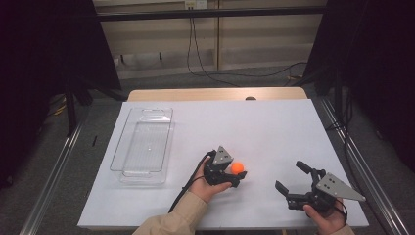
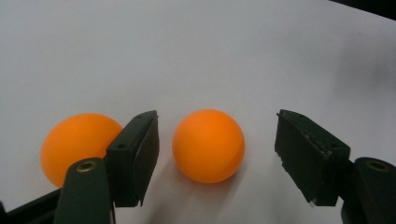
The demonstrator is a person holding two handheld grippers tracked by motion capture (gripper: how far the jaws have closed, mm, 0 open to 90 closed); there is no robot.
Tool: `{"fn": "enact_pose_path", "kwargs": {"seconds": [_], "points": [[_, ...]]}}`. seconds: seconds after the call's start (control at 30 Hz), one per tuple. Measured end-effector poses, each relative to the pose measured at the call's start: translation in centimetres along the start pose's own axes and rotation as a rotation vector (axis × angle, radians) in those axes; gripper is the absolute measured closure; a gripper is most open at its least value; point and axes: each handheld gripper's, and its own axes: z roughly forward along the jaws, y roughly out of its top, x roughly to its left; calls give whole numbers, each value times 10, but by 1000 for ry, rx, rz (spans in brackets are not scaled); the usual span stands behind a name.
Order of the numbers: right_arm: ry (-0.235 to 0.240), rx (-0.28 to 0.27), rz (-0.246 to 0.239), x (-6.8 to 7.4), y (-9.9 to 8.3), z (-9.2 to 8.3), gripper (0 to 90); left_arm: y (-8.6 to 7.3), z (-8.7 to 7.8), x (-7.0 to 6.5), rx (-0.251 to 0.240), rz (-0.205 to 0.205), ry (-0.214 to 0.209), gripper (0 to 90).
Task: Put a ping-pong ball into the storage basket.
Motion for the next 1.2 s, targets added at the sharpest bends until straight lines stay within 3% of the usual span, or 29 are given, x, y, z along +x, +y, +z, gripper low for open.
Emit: {"fn": "enact_pose_path", "kwargs": {"seconds": [0.77, 1.2], "points": [[1, -1, -1, 0, 0, 0, 23, -2, 10, 2, 40, -16, 5, 370], [1, 0, -2, 0, 0, 0, 23, -1, 14, 1, 82, -3, 7, 408]]}}
